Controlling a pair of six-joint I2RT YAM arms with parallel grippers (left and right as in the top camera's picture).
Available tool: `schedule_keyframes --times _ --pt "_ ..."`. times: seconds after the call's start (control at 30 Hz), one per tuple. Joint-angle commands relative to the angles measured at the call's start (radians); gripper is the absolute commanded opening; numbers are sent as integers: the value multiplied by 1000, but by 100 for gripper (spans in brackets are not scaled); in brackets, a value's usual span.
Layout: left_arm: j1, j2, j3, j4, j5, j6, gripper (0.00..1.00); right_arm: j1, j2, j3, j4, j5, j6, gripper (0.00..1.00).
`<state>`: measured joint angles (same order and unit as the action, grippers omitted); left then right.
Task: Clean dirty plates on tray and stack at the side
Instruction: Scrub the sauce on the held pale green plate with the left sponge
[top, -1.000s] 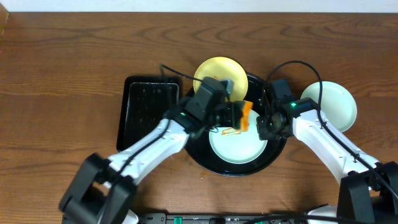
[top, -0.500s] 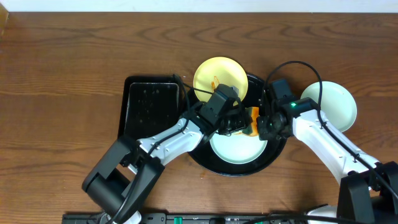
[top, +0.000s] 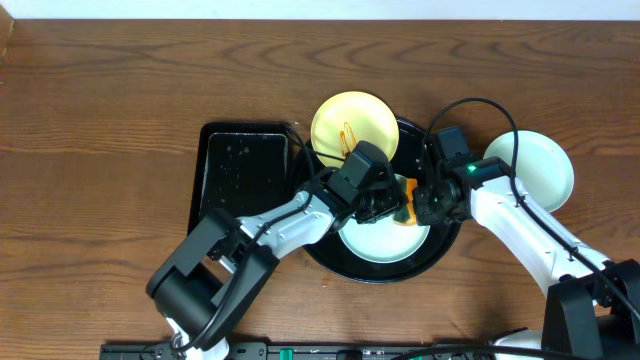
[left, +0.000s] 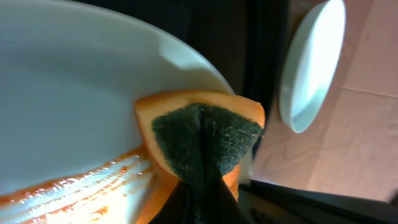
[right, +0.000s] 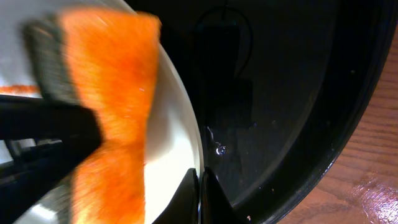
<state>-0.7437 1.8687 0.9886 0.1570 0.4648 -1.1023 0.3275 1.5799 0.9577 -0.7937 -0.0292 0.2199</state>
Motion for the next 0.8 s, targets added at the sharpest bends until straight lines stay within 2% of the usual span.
schedule_keyframes --times 0.0,0.13,0.23,0.53,0.63,0.77 --pt "-2 20 27 2 -8 -18 8 -5 -16 -4 -3 -6 11 1" --pt "-2 30 27 -74 -101 -17 8 -5 -16 -4 -4 -6 11 1" --pt "-2 30 27 -159 -182 40 7 -5 -16 -4 -9 -6 11 1" --pt "-2 30 27 -196 -193 77 8 -5 -16 -4 -10 -34 11 2" --pt "-2 30 27 -195 -193 77 8 -5 -16 -5 -10 -103 11 11" --pt "-2 30 27 -201 -193 78 8 -5 -10 -7 -6 -111 12 17"
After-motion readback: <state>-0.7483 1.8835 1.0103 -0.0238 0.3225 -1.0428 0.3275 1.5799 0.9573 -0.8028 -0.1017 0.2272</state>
